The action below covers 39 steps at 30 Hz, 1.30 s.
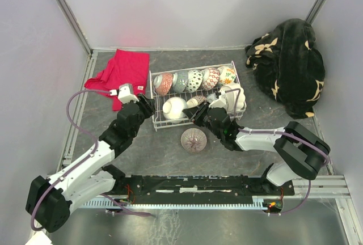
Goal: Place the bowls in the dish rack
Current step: Turn the bowl upside down on the dish rack.
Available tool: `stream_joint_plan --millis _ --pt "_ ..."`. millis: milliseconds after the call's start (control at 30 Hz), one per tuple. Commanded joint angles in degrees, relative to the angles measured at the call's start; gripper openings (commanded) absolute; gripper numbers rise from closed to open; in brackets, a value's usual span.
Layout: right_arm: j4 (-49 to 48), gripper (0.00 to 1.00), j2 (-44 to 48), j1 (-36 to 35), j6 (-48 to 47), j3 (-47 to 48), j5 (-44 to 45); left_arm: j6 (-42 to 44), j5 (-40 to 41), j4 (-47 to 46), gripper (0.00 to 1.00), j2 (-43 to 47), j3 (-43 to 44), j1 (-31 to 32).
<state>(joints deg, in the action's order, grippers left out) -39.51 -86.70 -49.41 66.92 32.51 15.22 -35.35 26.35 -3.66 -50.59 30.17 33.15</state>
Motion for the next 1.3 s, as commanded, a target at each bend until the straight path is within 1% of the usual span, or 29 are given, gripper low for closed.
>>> stream_joint_plan --millis 0,167,367,600,1000,1267 --pt "10.25 0.35 0.59 0.36 -3.64 0.28 1.51 -1.03 -0.93 -3.28 0.53 -1.03 3.12 0.09" --pt "14.35 0.39 2.62 0.16 -5.43 1.54 1.42 -0.96 -1.66 -3.37 0.53 -2.06 3.54 0.12" --pt "20.24 0.44 4.64 -1.12 -7.72 3.90 3.84 -0.95 -2.67 -3.46 0.53 -2.85 3.99 0.08" --pt "23.66 0.48 2.54 -2.21 -9.35 7.27 4.22 -0.81 -3.64 -3.30 0.52 -2.06 4.02 0.08" --pt "21.76 0.50 -1.65 -3.36 -9.00 8.48 5.29 -0.42 -4.45 -3.26 0.50 -0.69 4.10 1.68" --pt "19.92 0.55 -2.22 -3.68 -8.32 7.62 5.69 -0.41 -4.66 -4.24 0.47 -2.92 4.43 3.22"
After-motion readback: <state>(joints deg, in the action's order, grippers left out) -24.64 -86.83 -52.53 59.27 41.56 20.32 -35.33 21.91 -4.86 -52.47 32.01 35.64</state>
